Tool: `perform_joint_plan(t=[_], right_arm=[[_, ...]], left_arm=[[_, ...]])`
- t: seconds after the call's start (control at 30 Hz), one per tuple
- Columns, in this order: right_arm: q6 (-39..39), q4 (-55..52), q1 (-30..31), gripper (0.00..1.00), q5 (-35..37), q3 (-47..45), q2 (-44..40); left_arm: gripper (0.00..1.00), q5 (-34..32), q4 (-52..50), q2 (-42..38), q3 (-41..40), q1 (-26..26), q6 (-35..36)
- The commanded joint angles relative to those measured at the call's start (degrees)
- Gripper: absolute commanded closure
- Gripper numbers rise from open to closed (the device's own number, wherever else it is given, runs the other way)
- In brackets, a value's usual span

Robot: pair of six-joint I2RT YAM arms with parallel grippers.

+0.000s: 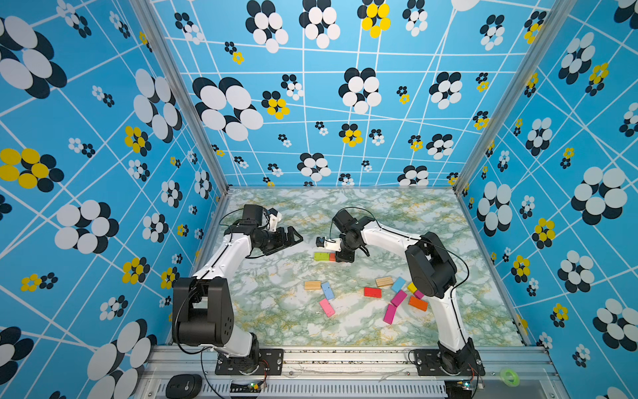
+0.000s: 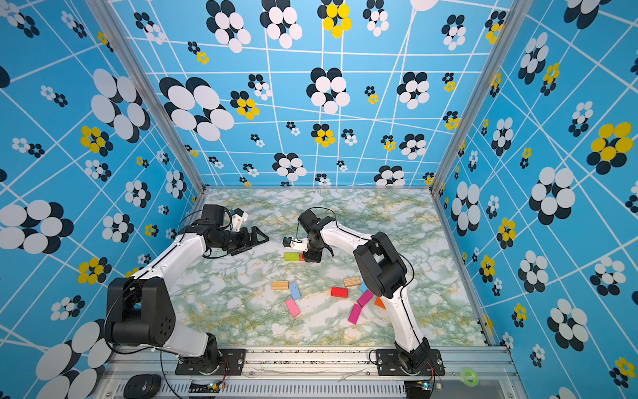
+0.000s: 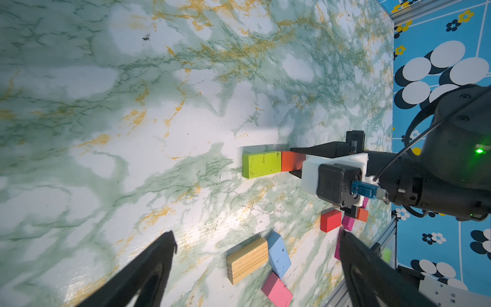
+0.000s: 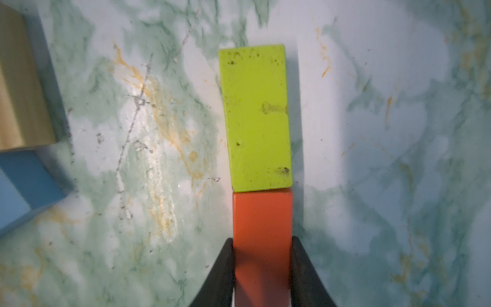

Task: Assemble the number 7 with building blocks
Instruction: Assemble the building block at the center of the board.

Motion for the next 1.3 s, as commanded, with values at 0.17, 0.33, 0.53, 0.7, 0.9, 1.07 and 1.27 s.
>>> perform_joint_plan(t=[0.17,0.33,0.53,0.7,0.9,1.07,1.27], right_arm=[[-2.36,-1.94,0.46,0.71,-0.63,1.64,3.09],[-3.32,-2.61,0.45,0.71,-0.81,2.61,3.87],[-3.21,-3.13,0.55,0.71,-1.74,2.51,3.86],[-2.7,-3.79,0.61,0.71,-1.86,2.7,3.71],[-1.96,-4.19,0.64,0.71,-1.78,2.6,3.45],[-1.56,-4.45,0.59,0.71,-2.03,2.43,3.31],[-1.33,-4.87,0.62,0.71,-2.48,2.27,3.3]], left_arm=[[0.01,-0.39,-1.44,0.44,0.27,-0.41,1.42],[0.01,-0.54,-1.54,0.48,0.18,-0.41,1.42],[0.01,-0.68,-1.55,0.59,0.25,-0.41,1.5],[0.01,-0.61,-1.53,0.56,0.26,-0.41,1.43],[0.01,-0.55,-1.54,0.34,0.21,-0.41,1.42],[0.01,-0.46,-1.46,0.27,0.27,-0.42,1.37],[0.01,-0.41,-1.44,0.12,0.1,-0.42,1.35]])
